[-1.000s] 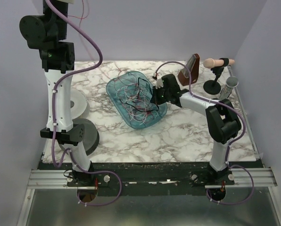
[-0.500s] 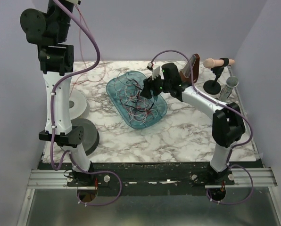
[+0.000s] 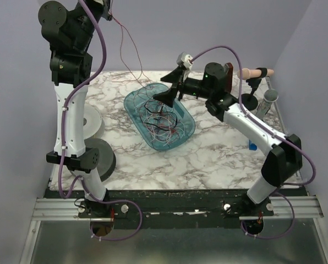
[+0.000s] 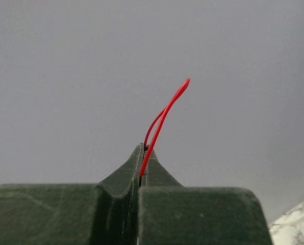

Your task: Wrap the cables

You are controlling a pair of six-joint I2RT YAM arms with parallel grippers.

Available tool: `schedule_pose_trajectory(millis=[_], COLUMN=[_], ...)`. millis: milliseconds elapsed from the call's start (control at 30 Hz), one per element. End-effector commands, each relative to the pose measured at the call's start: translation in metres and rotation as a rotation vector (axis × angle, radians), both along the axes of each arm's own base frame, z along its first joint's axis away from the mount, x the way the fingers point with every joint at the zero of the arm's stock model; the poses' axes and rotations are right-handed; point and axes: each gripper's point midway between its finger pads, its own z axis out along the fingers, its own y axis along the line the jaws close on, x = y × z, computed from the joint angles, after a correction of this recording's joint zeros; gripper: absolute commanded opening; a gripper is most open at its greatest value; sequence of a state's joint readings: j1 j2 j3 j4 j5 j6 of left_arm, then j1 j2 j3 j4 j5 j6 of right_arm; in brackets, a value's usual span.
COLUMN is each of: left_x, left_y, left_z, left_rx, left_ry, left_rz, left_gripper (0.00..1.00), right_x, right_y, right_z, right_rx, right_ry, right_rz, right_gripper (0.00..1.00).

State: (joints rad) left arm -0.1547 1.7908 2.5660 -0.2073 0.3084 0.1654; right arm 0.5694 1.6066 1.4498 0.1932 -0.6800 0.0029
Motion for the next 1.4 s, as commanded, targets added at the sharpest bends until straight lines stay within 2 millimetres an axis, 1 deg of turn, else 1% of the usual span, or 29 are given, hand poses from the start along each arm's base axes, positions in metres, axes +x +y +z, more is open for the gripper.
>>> schedule_pose_trajectory(millis=[0, 67, 133, 167, 267, 333, 467, 533, 567, 600, 667, 733, 767, 800, 833, 933, 1000, 1100, 1133, 1167, 1233, 1267, 1367], left_x=[-0.032, -0.037, -0.040, -0.041, -0.042, -0.039, -0.034, -0.033, -0.033, -0.033, -0.035, -0.036, -0.037, -0.037, -0.037, -0.037, -0.035, -0.033, -0.033, -0.034, -0.034, -0.034, -0.032], left_y=[-0.022, -0.023, -0.026, -0.027, -0.032, -0.034, -0.036, -0.038, -0.040, -0.041, -0.045, -0.048, -0.048, -0.049, -0.050, -0.052, -0.053, -0.052, -0.051, -0.052, -0.052, -0.052, -0.052], left_z=[0.018, 0.022, 0.024, 0.024, 0.019, 0.013, 0.004, 0.001, 0.000, -0.002, -0.001, -0.001, -0.001, -0.002, -0.002, -0.003, -0.004, -0.004, -0.003, -0.003, -0.002, -0.002, -0.003], left_rx=[-0.048, -0.061, -0.061, -0.058, -0.033, -0.016, 0.006, 0.010, 0.009, 0.010, 0.012, 0.017, 0.016, 0.016, 0.018, 0.019, 0.019, 0.017, 0.016, 0.016, 0.016, 0.016, 0.017], left_ry=[-0.010, -0.019, -0.025, -0.025, -0.011, 0.007, 0.029, 0.042, 0.047, 0.054, 0.052, 0.051, 0.051, 0.052, 0.051, 0.053, 0.056, 0.055, 0.051, 0.048, 0.045, 0.043, 0.045], left_rz=[-0.130, -0.145, -0.157, -0.162, -0.166, -0.161, -0.153, -0.163, -0.170, -0.180, -0.195, -0.204, -0.205, -0.206, -0.208, -0.214, -0.214, -0.208, -0.207, -0.208, -0.210, -0.210, -0.207], left_gripper=[0.00, 0.00, 0.00, 0.00, 0.00, 0.00, 0.00, 0.00, 0.00, 0.00, 0.00, 0.00, 0.00, 0.00, 0.00, 0.00, 0.00, 0.00, 0.00, 0.00, 0.00, 0.00, 0.00], right_x=[0.021, 0.037, 0.044, 0.041, 0.025, 0.012, -0.021, -0.032, -0.034, -0.028, -0.010, 0.008, 0.013, 0.020, 0.024, 0.035, 0.038, 0.046, 0.047, 0.047, 0.044, 0.044, 0.046], right_y=[0.030, 0.039, 0.048, 0.052, 0.053, 0.048, 0.030, 0.024, 0.023, 0.024, 0.028, 0.033, 0.035, 0.038, 0.039, 0.046, 0.048, 0.050, 0.051, 0.052, 0.056, 0.057, 0.063], right_z=[-0.030, -0.031, -0.032, -0.021, -0.004, 0.002, 0.015, 0.021, 0.025, 0.028, 0.035, 0.043, 0.049, 0.056, 0.063, 0.067, 0.067, 0.056, 0.055, 0.051, 0.050, 0.052, 0.046], right_rx=[0.012, 0.018, 0.027, 0.045, 0.087, 0.087, 0.047, 0.047, 0.057, 0.075, 0.108, 0.141, 0.158, 0.173, 0.187, 0.203, 0.207, 0.203, 0.204, 0.200, 0.206, 0.211, 0.207], right_ry=[0.064, 0.063, 0.064, 0.054, 0.035, 0.013, 0.007, 0.032, 0.053, 0.098, 0.184, 0.231, 0.232, 0.227, 0.232, 0.241, 0.248, 0.274, 0.275, 0.280, 0.283, 0.287, 0.307], right_rz=[0.085, 0.075, 0.105, 0.140, 0.219, 0.245, 0.283, 0.290, 0.284, 0.251, 0.180, 0.130, 0.119, 0.105, 0.106, 0.098, 0.096, 0.074, 0.071, 0.079, 0.115, 0.126, 0.143], right_gripper=[1.00, 1.00, 1.00, 1.00, 1.00, 1.00, 0.99, 1.00, 1.00, 1.00, 0.99, 0.95, 0.92, 0.87, 0.84, 0.77, 0.64, 0.36, 0.27, 0.26, 0.34, 0.37, 0.35])
